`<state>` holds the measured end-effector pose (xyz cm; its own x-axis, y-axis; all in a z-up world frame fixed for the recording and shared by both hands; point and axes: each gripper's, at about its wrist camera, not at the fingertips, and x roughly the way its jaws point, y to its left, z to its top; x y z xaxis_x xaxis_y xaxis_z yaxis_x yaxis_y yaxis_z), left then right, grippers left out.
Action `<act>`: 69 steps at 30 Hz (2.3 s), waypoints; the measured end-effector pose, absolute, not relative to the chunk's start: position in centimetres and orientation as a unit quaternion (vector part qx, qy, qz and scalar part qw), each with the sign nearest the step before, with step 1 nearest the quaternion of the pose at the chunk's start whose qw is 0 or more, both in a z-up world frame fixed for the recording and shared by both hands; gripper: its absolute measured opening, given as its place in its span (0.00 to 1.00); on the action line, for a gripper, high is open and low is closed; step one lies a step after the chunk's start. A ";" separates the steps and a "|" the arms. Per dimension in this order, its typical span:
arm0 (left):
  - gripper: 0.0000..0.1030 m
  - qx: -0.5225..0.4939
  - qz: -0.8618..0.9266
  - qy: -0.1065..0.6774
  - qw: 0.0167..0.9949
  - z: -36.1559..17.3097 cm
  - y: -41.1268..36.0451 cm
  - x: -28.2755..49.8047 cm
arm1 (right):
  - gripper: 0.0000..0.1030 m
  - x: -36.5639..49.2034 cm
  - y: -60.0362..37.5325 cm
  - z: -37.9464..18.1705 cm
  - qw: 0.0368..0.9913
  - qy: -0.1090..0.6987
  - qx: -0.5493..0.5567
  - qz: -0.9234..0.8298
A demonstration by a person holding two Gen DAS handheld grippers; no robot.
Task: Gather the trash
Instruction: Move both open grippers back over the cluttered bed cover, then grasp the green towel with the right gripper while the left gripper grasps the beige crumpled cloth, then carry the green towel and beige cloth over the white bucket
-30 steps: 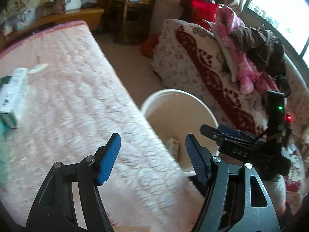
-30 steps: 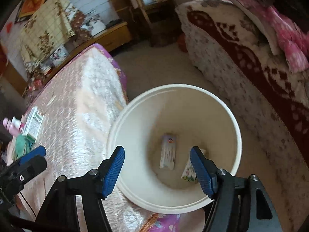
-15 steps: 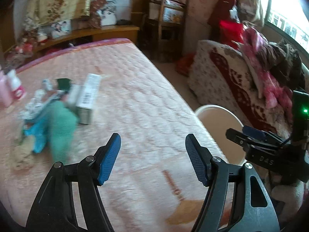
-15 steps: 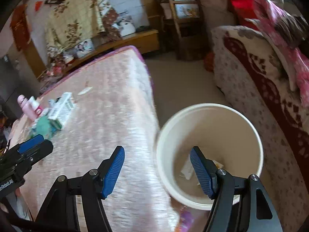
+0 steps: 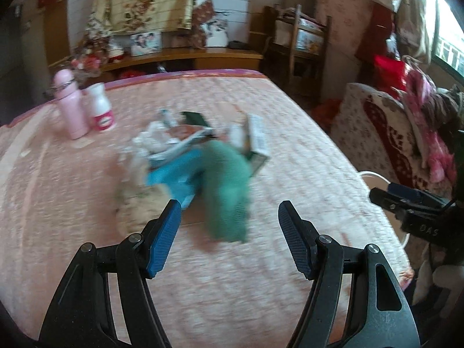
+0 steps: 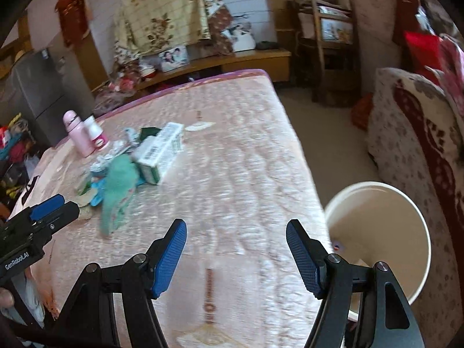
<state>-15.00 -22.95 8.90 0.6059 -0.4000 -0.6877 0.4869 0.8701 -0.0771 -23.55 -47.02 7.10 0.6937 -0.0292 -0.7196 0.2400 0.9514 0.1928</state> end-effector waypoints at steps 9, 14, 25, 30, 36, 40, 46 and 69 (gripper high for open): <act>0.66 0.038 -0.204 0.360 0.910 8.9 -17.0 -14.2 | 0.67 -21.3 -42.5 8.0 0.916 0.380 0.124 -0.039; 0.66 0.035 -0.193 0.365 0.910 8.5 -15.5 -13.8 | 0.67 -20.0 -40.5 7.7 0.913 0.389 0.119 -0.021; 0.66 0.021 -0.182 0.377 0.908 7.4 -13.4 -13.1 | 0.73 -17.6 -37.5 6.6 0.907 0.404 0.114 0.004; 0.66 0.007 -0.183 0.391 0.902 6.7 -12.7 -12.5 | 0.73 -15.4 -36.9 6.0 0.902 0.412 0.126 0.019; 0.66 -0.003 -0.190 0.405 0.894 5.7 -13.3 -11.6 | 0.73 -12.2 -36.0 4.9 0.892 0.424 0.149 0.042; 0.66 -0.004 -0.194 0.412 0.890 5.0 -14.0 -10.6 | 0.73 -10.2 -35.6 4.2 0.887 0.426 0.170 0.054; 0.66 -0.035 -0.197 0.428 0.881 3.7 -14.6 -8.4 | 0.52 -7.5 -35.6 2.5 0.870 0.439 0.210 0.079; 0.20 -0.041 -0.268 0.405 0.873 7.8 -15.1 -13.9 | 0.36 -16.7 -37.6 5.7 0.877 0.402 0.219 0.145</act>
<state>-13.94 -15.11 7.84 0.5281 -0.5022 -0.6848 0.4351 0.8525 -0.2896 -16.73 -37.64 5.73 0.6348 0.4293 -0.6424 -0.0778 0.8627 0.4997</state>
